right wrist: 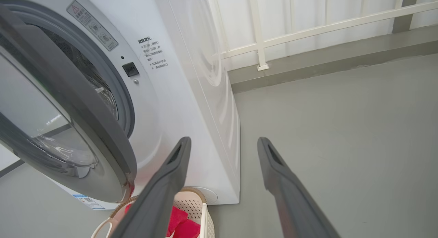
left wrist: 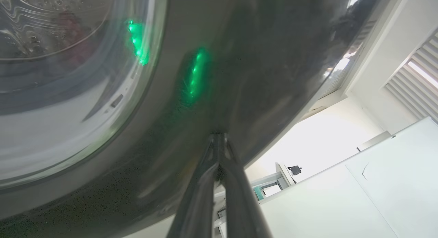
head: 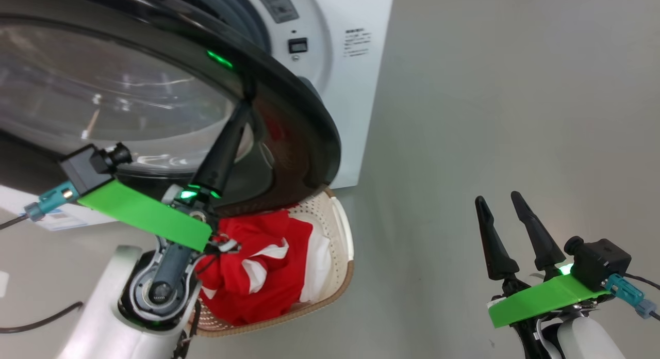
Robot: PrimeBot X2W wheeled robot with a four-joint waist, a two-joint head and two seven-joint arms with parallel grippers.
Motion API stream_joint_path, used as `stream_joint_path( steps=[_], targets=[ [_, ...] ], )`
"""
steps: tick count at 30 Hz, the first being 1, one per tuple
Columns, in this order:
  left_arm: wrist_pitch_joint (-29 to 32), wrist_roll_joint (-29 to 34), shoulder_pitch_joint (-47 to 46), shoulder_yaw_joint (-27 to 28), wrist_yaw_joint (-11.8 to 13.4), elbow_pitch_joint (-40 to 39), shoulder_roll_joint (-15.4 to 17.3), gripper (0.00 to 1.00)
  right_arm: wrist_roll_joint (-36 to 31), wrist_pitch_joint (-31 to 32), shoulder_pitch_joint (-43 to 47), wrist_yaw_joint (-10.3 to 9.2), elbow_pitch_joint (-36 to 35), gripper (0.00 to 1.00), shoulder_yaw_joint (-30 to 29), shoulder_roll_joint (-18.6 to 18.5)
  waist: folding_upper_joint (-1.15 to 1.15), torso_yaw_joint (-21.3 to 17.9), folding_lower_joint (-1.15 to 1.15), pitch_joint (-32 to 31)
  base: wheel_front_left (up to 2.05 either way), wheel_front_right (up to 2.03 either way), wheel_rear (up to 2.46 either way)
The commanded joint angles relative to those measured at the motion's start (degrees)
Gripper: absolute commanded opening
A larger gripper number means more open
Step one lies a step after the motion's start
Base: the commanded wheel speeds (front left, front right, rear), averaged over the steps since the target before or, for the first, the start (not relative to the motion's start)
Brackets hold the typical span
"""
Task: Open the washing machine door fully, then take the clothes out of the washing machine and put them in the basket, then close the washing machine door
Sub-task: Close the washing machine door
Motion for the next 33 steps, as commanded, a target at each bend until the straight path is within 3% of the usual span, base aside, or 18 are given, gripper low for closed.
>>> stream_joint_path(
  steps=[1,8,20,26,33],
  targets=[
    [-0.86,0.77,-2.06,1.4,-0.38,-0.61,1.77,0.0,0.55,-0.37,-1.56,0.36,-1.38,1.0,1.31,0.0,0.0,-1.29,0.0,0.75,0.0,0.0,0.0],
    [-4.84,0.1,-1.09,-1.5,-0.38,2.04,3.72,0.0,0.23,-0.37,-0.19,0.36,-1.07,1.0,1.19,0.03,0.0,-1.37,0.0,-1.35,0.0,0.0,0.0],
    [-12.93,4.54,4.36,-9.42,-0.38,8.25,7.99,0.0,-0.16,-0.37,3.21,0.36,-0.84,1.0,1.48,-2.18,0.0,1.74,0.0,-5.91,0.0,0.0,0.0],
    [-14.41,6.58,9.94,-8.69,-0.38,11.11,8.63,0.0,-0.27,-0.37,4.41,0.36,-0.83,1.0,1.57,-2.52,0.0,2.32,0.0,-7.3,0.0,0.0,0.0],
    [-14.5,11.44,16.54,-1.63,-0.38,12.73,6.37,0.0,-0.21,-0.37,5.46,0.36,-0.81,1.0,1.15,-3.18,0.0,2.54,0.0,-8.27,0.0,0.0,0.0]
  ],
)
